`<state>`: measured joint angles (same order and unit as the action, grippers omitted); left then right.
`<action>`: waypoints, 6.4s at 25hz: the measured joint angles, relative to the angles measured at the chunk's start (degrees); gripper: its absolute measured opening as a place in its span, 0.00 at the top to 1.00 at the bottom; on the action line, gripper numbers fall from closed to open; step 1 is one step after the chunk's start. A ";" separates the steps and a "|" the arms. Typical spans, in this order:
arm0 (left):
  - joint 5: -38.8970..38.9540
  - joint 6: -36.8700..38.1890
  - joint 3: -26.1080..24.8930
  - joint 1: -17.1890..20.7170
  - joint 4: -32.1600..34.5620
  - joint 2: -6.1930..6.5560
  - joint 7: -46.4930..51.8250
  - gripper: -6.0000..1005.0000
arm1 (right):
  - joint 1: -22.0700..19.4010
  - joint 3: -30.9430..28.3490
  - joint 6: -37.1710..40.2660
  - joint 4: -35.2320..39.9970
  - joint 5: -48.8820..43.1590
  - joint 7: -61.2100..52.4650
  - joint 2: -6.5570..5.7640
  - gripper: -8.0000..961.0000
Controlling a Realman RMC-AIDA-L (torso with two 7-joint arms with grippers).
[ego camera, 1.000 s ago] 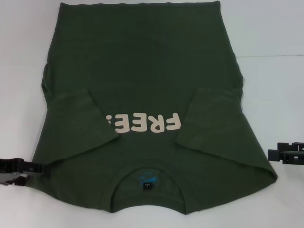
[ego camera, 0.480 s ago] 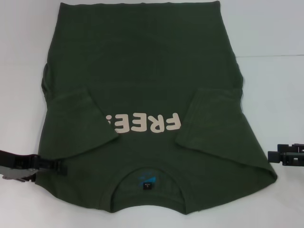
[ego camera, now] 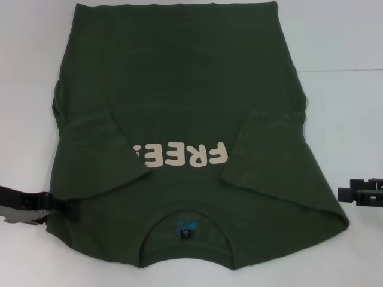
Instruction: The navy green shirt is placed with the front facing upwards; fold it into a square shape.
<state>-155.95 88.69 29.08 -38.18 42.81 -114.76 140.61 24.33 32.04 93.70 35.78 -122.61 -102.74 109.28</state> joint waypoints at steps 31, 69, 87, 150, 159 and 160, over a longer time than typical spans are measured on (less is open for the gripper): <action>0.29 0.14 0.44 0.05 -0.38 0.17 -1.78 0.97 | 5.27 -0.86 6.03 4.76 -12.39 -40.47 -6.12 0.17; 0.38 1.39 0.44 0.37 -0.37 0.23 -1.92 0.97 | 13.14 7.42 -1.58 0.74 -22.58 -47.02 -2.96 0.22; 0.38 1.44 0.54 0.48 -0.62 0.04 -1.94 0.97 | 13.32 11.18 -4.34 0.83 -22.58 -46.67 -1.73 0.22; 0.38 1.57 0.54 0.41 -0.63 -0.01 -2.00 0.97 | 15.82 12.85 -5.83 0.67 -23.19 -45.17 1.29 0.22; 0.38 1.57 0.54 0.40 -0.62 -0.01 -2.00 0.97 | 16.53 12.87 -5.71 0.68 -23.03 -45.17 1.72 0.22; 0.38 1.57 0.54 0.38 -0.63 -0.01 -2.01 0.97 | 16.64 12.88 -5.69 0.68 -23.05 -45.17 1.81 0.22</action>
<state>-155.57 90.26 29.62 -37.80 42.19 -114.78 138.60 40.98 44.92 88.01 36.46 -145.66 -147.92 111.09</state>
